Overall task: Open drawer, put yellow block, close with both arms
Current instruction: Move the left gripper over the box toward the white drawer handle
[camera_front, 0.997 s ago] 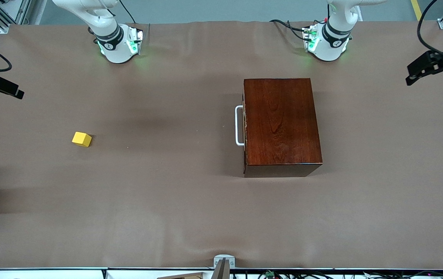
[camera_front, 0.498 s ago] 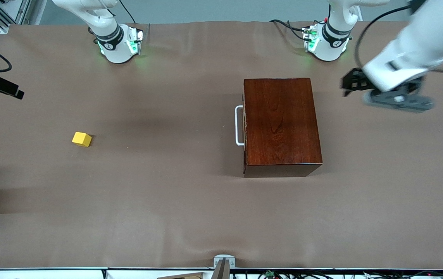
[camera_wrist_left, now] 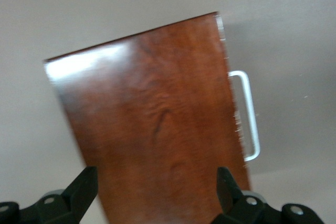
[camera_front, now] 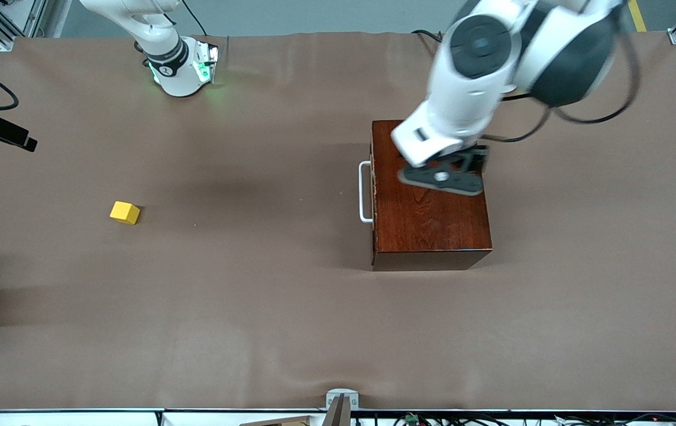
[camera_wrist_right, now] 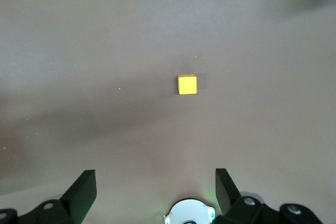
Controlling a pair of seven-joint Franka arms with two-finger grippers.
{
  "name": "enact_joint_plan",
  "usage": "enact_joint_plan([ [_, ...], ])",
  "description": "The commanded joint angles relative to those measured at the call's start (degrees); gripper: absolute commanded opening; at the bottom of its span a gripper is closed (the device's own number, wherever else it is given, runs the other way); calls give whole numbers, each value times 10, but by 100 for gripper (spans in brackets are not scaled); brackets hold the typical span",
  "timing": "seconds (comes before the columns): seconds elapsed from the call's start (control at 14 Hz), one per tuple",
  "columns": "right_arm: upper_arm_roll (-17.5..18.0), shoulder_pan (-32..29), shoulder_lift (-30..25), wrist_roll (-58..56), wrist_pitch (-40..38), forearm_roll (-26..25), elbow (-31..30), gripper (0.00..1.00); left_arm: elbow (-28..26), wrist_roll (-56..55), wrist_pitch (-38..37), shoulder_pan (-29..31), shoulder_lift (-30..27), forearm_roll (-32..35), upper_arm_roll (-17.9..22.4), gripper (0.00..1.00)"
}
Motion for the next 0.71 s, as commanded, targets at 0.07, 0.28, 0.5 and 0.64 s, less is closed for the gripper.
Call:
enact_joint_plan([
  [0.07,4,-6,0,3,-4,-3,6,100,59,-124,30,-90,89,17,16,100],
  [0.28,4,-6,4,3,-4,-1,6,100,92,-199,53,-170,145,16,70,100],
  [0.5,4,-5,4,3,-5,-1,6,100,104,-263,102,-226,186,15,106,100],
  [0.64,3,-6,4,3,-5,-1,5,100,102,-264,105,-238,194,16,109,100],
])
